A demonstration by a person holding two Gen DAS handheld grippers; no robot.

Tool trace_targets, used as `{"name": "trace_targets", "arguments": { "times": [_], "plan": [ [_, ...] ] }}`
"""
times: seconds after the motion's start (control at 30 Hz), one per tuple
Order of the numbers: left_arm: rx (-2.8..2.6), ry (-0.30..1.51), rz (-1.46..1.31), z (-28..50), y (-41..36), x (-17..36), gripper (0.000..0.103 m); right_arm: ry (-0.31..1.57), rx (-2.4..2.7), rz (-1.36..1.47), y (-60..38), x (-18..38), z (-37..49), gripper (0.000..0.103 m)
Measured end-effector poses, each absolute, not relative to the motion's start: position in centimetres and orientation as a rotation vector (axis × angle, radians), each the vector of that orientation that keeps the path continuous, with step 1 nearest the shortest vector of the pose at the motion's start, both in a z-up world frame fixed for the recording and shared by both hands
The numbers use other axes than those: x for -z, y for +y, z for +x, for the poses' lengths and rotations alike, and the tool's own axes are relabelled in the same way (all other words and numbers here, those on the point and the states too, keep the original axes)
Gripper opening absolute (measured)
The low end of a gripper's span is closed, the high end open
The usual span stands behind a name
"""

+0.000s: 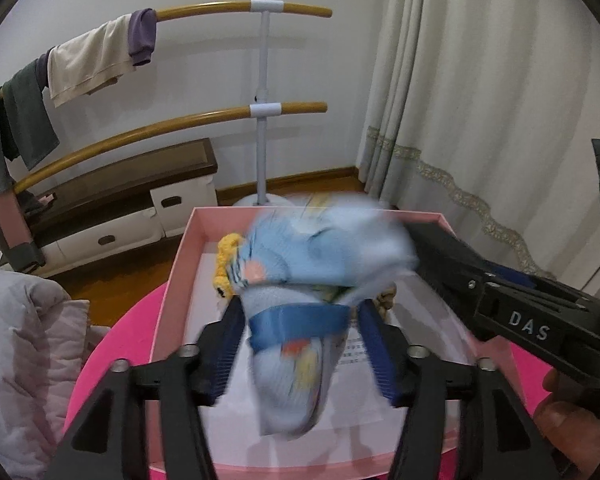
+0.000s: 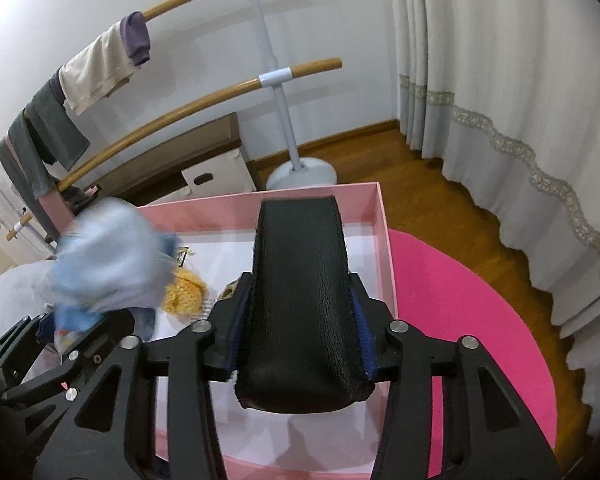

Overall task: Organize soft objects
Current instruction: 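Carry the cloth bundle and black case into the pink box and release both, then withdraw both tools from the pink box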

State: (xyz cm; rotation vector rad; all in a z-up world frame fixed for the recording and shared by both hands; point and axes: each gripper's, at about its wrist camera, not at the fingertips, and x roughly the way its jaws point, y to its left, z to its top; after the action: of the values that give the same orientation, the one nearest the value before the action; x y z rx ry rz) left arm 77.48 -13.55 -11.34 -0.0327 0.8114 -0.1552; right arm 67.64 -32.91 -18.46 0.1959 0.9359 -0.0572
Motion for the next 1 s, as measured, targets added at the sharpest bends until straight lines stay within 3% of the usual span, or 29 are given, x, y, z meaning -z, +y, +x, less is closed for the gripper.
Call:
{"name": "trace_targets", "arguments": {
  "times": [0.03,0.1,0.13,0.2,0.23,0.27,0.53,1.0],
  "plan": [
    [0.144,0.800,-0.034,77.6,-13.5,11.2,0.073,0.936,0.059,0.197,-33.0,18.5,67.6,0.052],
    [0.127,0.774,-0.039,77.4,-13.0,10.8,0.089,0.932,0.061,0.202,-33.1,18.4,67.3,0.070],
    [0.120,0.761,-0.042,77.4,-12.9,10.5,0.091,0.929,0.065,0.205,-33.2,18.3,67.1,0.075],
    [0.105,0.746,-0.045,77.0,-12.6,10.2,0.096,0.902,0.068,0.229,-33.3,17.6,66.3,0.098],
    [0.094,0.734,-0.047,77.2,-12.5,9.8,0.098,0.892,0.066,0.238,-33.4,17.4,66.0,0.103],
    [0.086,0.723,-0.049,76.8,-12.4,9.7,0.103,0.883,0.065,0.247,-33.4,17.1,65.6,0.103],
    [0.037,0.642,-0.053,72.9,-11.7,8.1,0.103,0.829,0.067,0.226,-32.4,14.1,62.4,0.103],
    [0.028,0.522,-0.030,56.5,-8.5,7.0,0.103,0.668,0.061,0.161,-29.2,7.2,51.7,0.103]
  ]
}}
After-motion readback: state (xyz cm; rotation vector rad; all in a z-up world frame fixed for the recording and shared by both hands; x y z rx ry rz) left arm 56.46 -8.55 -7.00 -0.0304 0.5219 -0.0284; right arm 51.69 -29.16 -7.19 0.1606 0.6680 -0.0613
